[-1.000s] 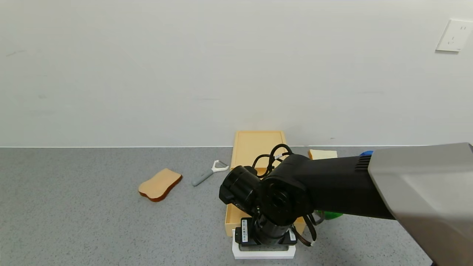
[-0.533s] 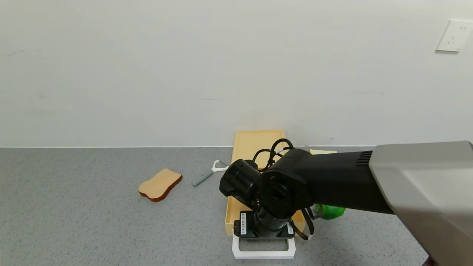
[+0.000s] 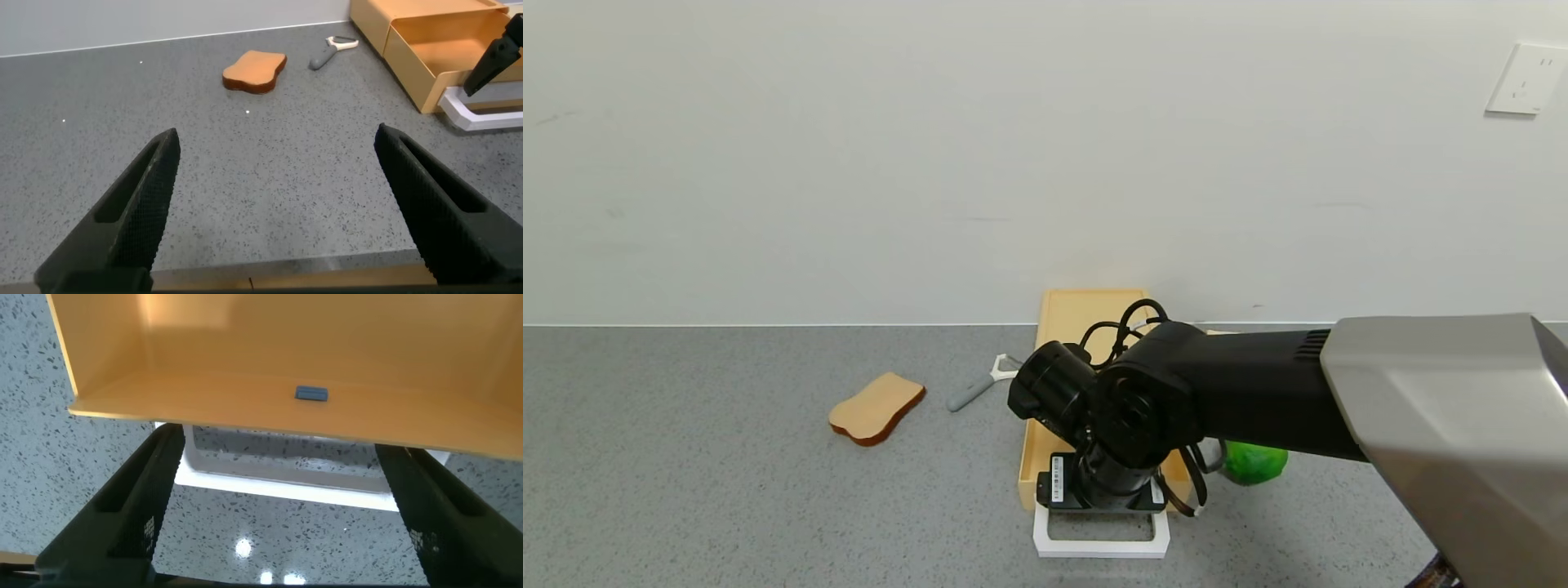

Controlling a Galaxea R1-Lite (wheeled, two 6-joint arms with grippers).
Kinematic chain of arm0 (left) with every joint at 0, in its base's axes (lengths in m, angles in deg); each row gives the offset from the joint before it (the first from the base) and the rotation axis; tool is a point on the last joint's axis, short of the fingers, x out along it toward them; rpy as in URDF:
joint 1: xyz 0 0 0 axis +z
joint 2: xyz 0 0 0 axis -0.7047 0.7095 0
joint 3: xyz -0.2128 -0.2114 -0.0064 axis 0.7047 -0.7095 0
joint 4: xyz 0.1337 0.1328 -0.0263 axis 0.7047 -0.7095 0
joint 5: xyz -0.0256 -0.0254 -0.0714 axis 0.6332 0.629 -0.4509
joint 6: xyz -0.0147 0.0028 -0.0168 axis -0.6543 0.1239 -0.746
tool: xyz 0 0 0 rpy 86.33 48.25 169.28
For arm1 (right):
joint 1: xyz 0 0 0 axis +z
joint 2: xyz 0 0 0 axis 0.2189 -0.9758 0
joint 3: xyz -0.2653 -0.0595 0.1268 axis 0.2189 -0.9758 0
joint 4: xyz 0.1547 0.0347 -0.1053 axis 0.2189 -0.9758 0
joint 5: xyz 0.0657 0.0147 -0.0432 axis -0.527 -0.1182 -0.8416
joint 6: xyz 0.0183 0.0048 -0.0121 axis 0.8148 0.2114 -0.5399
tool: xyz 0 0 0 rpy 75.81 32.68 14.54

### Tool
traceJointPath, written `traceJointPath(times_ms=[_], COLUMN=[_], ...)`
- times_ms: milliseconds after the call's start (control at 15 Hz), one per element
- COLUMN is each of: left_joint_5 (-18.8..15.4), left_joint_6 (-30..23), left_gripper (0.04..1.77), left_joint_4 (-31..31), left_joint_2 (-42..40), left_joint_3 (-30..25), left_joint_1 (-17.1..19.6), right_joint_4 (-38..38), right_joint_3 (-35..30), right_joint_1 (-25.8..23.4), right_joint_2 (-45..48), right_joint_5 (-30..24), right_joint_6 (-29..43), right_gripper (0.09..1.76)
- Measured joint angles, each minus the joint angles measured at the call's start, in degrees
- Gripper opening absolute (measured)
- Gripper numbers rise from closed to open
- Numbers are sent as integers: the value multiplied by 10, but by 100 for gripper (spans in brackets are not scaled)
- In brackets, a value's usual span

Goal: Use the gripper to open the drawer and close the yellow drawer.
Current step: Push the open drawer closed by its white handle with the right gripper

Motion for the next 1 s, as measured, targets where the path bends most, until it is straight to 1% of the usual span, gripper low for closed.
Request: traceJointPath(times_ms=[400, 1000], left_joint_5=[0, 0], left_joint_6=[0, 0], left_gripper=[172, 172], left_joint_4=[0, 0], left_joint_2=[0, 0], left_joint_3=[0, 0], left_joint_1=[0, 0], right_joint_4=[-3, 10], right_joint_3=[25, 35], right_joint_1=[-13, -36], right_joint_2=[-13, -16], right_joint_5=[0, 1], right_joint_6=[-21, -60], right_gripper=[171, 171])
